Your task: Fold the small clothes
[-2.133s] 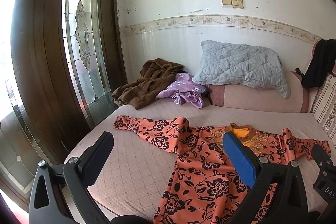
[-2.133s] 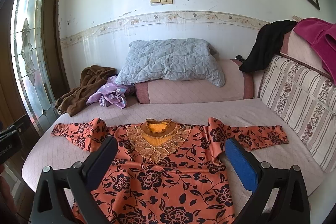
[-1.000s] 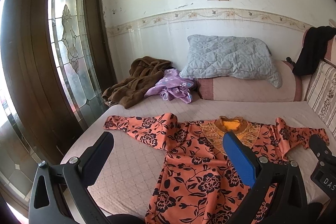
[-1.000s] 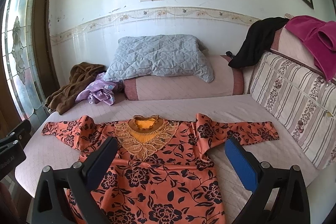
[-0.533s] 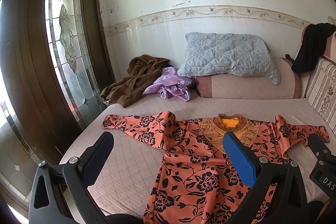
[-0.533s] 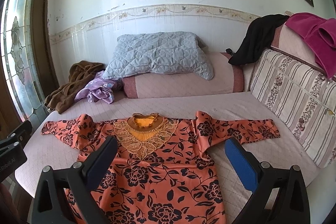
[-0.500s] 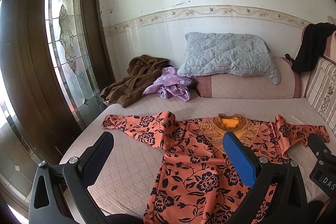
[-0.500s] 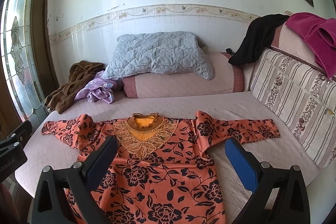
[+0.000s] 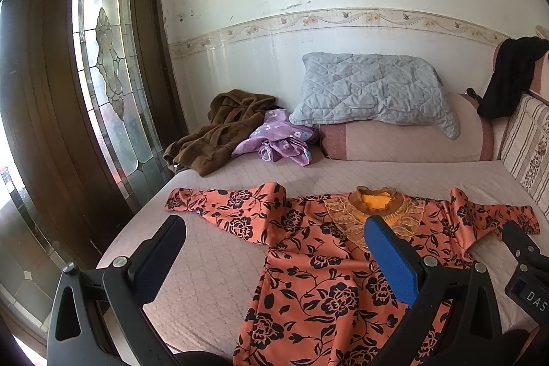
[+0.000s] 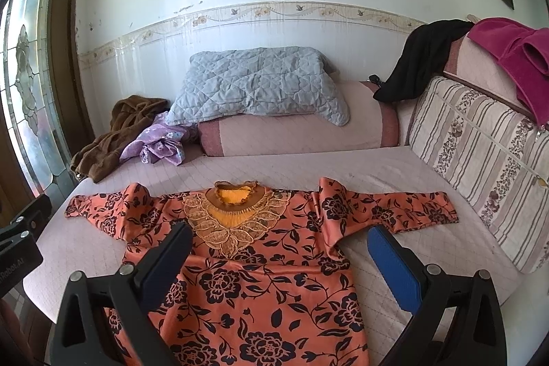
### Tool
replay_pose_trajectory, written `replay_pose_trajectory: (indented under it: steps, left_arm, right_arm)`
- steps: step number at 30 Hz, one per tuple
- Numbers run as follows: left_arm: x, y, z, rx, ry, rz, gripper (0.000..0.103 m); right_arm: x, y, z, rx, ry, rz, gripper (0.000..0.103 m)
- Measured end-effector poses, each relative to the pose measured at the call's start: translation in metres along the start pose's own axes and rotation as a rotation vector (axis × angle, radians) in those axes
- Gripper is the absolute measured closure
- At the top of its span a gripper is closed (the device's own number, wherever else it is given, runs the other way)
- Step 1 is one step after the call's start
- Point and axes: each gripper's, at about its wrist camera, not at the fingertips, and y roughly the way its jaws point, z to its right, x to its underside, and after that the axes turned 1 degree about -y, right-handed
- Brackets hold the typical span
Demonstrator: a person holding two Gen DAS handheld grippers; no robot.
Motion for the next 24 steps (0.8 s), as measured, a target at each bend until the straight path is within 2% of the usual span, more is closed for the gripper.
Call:
replay_pose_trajectory:
  steps: [15, 24]
  left_arm:
    - [0.0, 0.002, -0.019, -0.024, -0.023, 0.003, 0.0]
    - [0.001, 0.007, -0.043, -0.067, -0.06, 0.001, 0.0]
  right_arm:
    - [-0.002, -0.002, -0.016, -0.016, -0.029, 0.007, 0.0]
    - [-0.003, 0.002, -0.026, -0.034, -0.044, 0.001, 0.0]
